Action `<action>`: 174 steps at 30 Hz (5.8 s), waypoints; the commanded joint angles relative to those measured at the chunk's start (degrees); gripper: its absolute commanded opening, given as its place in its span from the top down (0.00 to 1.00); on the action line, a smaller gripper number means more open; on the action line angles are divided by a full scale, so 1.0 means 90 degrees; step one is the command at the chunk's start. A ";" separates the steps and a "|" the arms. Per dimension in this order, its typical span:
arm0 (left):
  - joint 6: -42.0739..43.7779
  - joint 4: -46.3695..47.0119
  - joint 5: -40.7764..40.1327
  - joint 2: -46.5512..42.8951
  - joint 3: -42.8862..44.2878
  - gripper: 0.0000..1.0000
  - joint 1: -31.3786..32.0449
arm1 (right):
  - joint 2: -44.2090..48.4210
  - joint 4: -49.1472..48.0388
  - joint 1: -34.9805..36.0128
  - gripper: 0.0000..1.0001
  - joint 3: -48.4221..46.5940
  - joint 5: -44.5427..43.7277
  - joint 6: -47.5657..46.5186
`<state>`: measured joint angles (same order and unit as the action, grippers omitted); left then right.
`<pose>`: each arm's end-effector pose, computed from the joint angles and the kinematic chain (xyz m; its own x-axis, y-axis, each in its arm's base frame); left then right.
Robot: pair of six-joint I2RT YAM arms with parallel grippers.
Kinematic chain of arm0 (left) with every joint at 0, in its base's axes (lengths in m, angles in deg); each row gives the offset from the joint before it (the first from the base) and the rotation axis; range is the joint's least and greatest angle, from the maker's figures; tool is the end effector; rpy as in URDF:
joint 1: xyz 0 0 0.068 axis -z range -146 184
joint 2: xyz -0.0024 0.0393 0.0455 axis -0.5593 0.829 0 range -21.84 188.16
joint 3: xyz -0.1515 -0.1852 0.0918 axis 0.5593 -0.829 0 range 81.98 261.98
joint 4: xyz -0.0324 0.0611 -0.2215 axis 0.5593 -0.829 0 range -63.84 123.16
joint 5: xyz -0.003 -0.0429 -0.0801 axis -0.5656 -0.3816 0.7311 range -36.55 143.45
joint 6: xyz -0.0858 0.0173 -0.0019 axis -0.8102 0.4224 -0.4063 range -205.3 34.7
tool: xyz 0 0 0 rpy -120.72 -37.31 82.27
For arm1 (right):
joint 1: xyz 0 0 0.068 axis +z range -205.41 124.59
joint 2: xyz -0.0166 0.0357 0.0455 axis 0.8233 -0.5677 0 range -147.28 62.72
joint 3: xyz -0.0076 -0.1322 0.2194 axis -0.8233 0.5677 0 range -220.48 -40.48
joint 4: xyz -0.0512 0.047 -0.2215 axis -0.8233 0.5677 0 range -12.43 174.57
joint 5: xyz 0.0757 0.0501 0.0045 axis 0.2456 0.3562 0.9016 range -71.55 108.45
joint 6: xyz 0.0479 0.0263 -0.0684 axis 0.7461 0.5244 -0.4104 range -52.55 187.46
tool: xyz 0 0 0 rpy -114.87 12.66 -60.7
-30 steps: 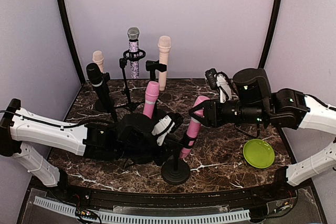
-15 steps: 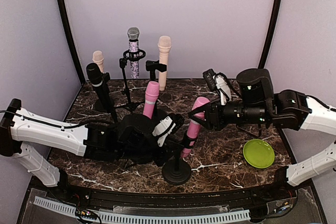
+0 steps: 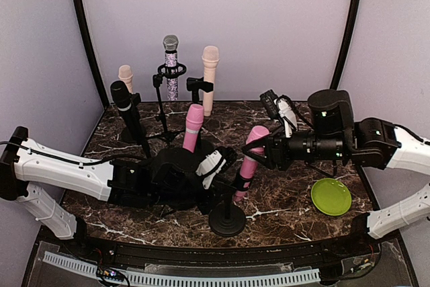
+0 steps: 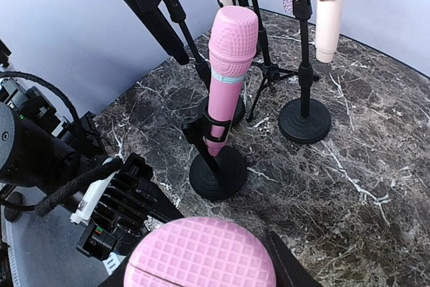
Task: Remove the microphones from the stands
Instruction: Remove the microphone from the microphone stand.
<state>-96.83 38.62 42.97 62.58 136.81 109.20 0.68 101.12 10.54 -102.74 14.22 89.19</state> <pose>0.1026 -0.3331 0.2446 -0.2839 0.3050 -0.9091 0.8691 0.4824 -0.1095 0.1096 0.2319 0.3323 -0.4769 -0.1626 -0.8638 -0.7605 0.5690 0.3128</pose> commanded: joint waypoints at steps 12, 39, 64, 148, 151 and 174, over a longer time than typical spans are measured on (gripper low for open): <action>-0.0197 -0.0330 0.0024 0.0249 -0.0246 1.00 0.0026 | -0.0340 0.0105 -0.0005 0.83 -0.0803 -0.1043 0.1307; -0.0245 -0.0206 0.0106 0.0242 -0.0248 1.00 0.0014 | -0.0090 0.0269 -0.0005 0.83 -0.1076 0.0415 -0.0101; -0.0118 -0.0254 0.0129 0.0334 -0.0212 1.00 -0.0055 | -0.0703 0.0557 -0.0055 0.82 -0.1387 -0.1301 0.1497; 0.0061 -0.0694 0.0175 0.0669 -0.0261 1.00 -0.0055 | 0.0145 0.0888 -0.0253 0.82 -0.1861 -0.2255 0.1712; 0.0046 -0.0707 0.0180 0.0669 -0.0267 1.00 -0.0055 | 0.0157 0.0906 -0.0248 0.82 -0.1871 -0.2259 0.1703; 0.0002 -0.0695 0.0216 0.0698 -0.0319 1.00 -0.0055 | 0.0242 0.1029 -0.0253 0.82 -0.2045 -0.2381 0.1580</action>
<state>-97.05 46.83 44.65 66.78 137.59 108.74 -1.42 119.79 9.95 -114.85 2.49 104.54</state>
